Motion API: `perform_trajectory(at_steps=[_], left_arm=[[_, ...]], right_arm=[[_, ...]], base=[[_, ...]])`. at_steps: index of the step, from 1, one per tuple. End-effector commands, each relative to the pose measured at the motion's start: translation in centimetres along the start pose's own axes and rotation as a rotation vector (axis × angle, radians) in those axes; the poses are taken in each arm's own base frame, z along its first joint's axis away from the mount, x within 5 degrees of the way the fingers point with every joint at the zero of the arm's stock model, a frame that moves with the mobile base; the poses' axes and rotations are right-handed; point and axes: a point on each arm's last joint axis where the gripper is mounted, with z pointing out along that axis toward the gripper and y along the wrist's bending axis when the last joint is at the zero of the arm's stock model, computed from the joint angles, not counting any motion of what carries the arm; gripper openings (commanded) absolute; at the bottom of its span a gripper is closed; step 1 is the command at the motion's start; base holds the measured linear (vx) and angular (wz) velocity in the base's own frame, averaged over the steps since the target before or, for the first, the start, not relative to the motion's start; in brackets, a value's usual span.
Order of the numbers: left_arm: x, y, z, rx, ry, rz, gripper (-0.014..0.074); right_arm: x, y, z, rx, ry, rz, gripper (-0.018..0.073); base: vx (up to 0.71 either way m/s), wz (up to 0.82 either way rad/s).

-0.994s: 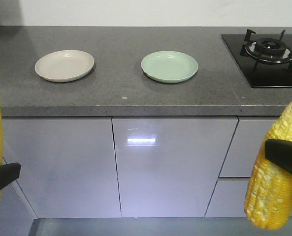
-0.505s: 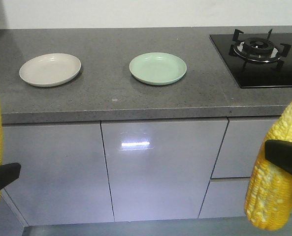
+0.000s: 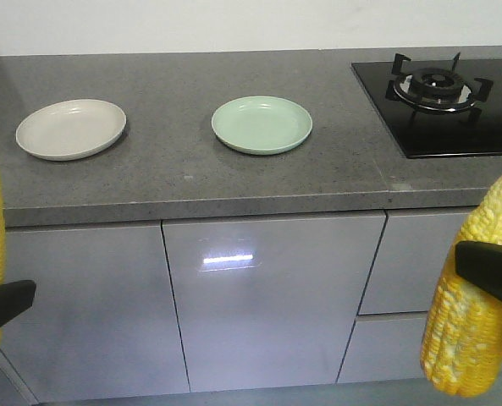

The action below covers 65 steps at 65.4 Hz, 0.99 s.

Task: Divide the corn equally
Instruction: 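Drive the base up to the two empty plates beside the hob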

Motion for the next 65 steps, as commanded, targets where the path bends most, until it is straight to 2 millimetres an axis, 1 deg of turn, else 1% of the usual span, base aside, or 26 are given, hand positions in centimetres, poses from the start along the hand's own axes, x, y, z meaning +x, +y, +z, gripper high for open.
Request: perform_trajectory(at_steps=[1, 65], left_arm=[[-1.22, 0.07, -0.48, -0.013, -0.093, -0.011, 0.0244], [-1.22, 0.07, -0.48, -0.013, -0.093, -0.011, 0.0244]], right_arm=[[-1.12, -0.09, -0.42, 0.023, -0.081, -0.001, 0.0254], [-1.12, -0.09, -0.42, 0.023, -0.081, -0.001, 0.0254]], base=[[0.07, -0.03], [0.08, -0.02]])
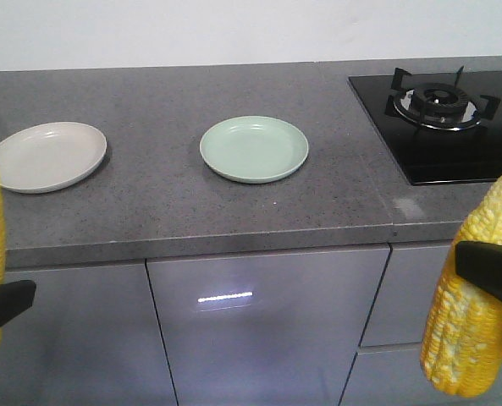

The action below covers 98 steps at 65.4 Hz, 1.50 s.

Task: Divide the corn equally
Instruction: 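Drive the base up to the two empty plates beside the hob, then drive the base closer, centering the pale green plate between the grippers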

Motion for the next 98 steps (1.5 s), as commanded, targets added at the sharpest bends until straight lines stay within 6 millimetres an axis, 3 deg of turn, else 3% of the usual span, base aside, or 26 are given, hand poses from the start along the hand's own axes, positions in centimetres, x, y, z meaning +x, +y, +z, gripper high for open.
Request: perform_trajectory(at_steps=[1, 98], left_arm=[[-1.22, 0.07, -0.48, -0.013, -0.093, -0.011, 0.0244], [-1.22, 0.07, -0.48, -0.013, -0.093, -0.011, 0.0244]], right_arm=[[-1.12, -0.09, -0.42, 0.023, -0.081, -0.001, 0.0254], [-1.12, -0.09, -0.42, 0.023, -0.081, -0.001, 0.0254]], base=[[0.09, 0.01], [0.08, 0.00]])
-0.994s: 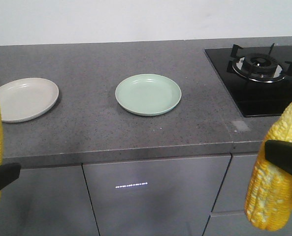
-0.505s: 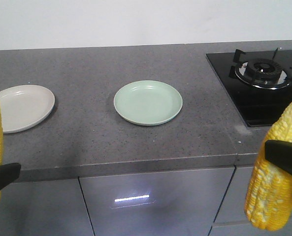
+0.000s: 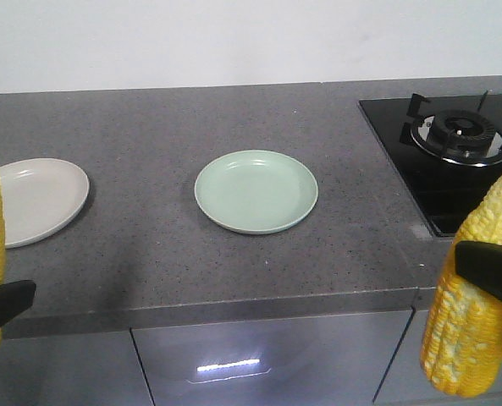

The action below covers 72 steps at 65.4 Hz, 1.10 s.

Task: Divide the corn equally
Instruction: 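Drive the base closer, centering the pale green plate between the grippers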

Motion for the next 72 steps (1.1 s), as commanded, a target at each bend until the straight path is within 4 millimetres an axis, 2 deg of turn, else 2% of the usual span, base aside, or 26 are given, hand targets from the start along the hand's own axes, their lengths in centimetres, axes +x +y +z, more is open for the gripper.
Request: perform_trajectory(at_steps=[1, 72], left_arm=[[-1.22, 0.07, -0.48, -0.013, -0.093, -0.011, 0.0244], [-1.22, 0.07, -0.48, -0.013, -0.093, -0.011, 0.0244]], right_arm=[[-1.12, -0.09, -0.42, 0.023, -0.081, -0.001, 0.0254], [-1.12, -0.09, -0.42, 0.023, -0.081, -0.001, 0.0254]], base=[[0.07, 0.01], [0.08, 0.01]])
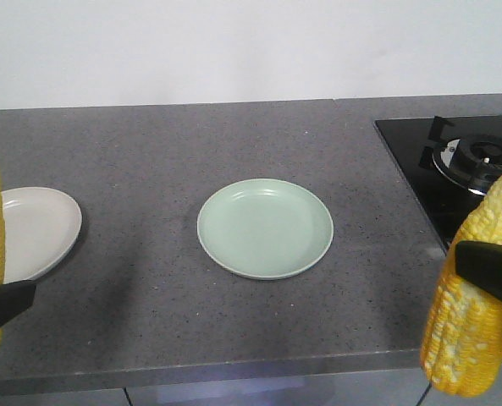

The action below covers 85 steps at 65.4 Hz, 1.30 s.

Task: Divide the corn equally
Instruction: 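Drive the base closer, centering the pale green plate between the grippers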

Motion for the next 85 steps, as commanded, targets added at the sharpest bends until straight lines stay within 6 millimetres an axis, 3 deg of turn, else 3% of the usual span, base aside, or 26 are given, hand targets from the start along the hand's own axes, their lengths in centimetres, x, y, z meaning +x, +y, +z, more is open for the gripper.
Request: perform_trajectory(at_steps=[1, 85], left_arm=[[-1.22, 0.07, -0.48, -0.013, -0.093, -0.011, 0.0244], [-1.22, 0.07, -0.48, -0.013, -0.093, -0.011, 0.0244]], right_arm=[[-1.12, -0.09, -0.42, 0.023, -0.081, -0.001, 0.0254], [-1.12, -0.09, -0.42, 0.023, -0.081, -0.001, 0.0254]], base=[[0.07, 0.03], [0.06, 0.02]])
